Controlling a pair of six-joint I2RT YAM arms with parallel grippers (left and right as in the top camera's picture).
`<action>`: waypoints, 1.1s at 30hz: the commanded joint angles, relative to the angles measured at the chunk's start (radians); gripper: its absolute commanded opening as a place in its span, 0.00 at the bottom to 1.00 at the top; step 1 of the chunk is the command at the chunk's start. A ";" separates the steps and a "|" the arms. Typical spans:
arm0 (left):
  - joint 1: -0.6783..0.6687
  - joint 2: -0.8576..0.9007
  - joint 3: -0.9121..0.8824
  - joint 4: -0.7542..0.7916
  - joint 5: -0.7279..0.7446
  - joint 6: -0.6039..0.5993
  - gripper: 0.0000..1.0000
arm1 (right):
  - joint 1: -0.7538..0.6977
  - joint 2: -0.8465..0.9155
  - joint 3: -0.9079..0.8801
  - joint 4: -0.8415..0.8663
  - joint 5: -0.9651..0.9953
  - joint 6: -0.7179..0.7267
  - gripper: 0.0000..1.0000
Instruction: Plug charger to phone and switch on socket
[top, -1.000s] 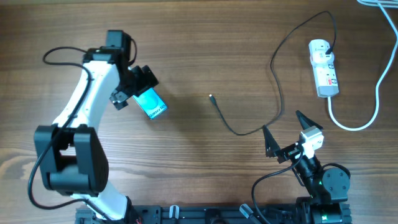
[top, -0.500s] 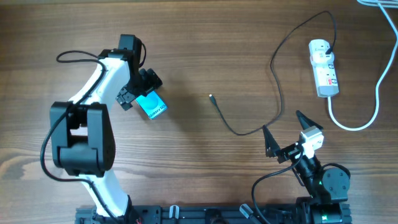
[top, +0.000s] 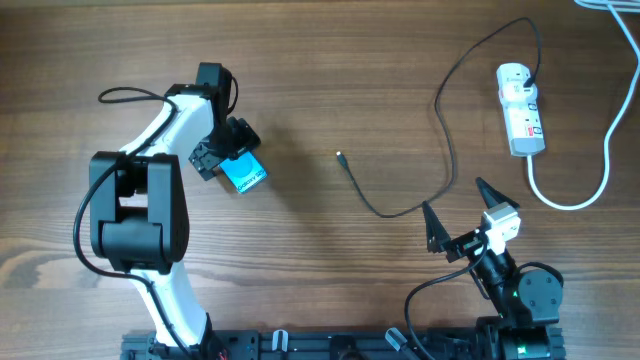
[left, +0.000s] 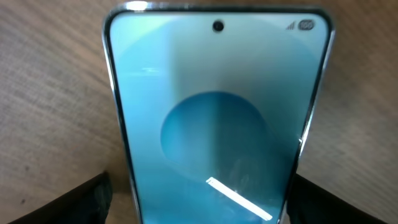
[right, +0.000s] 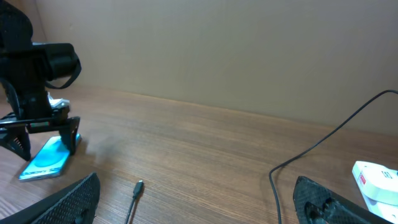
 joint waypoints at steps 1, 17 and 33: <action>0.000 0.020 -0.026 -0.039 -0.005 -0.010 0.80 | 0.005 -0.002 -0.001 0.006 -0.003 0.008 1.00; 0.000 0.020 -0.026 0.076 -0.117 -0.002 1.00 | 0.005 -0.002 -0.001 0.006 -0.003 0.008 1.00; -0.007 0.021 -0.026 0.016 -0.072 -0.002 0.76 | 0.005 -0.002 -0.001 0.005 -0.003 0.008 1.00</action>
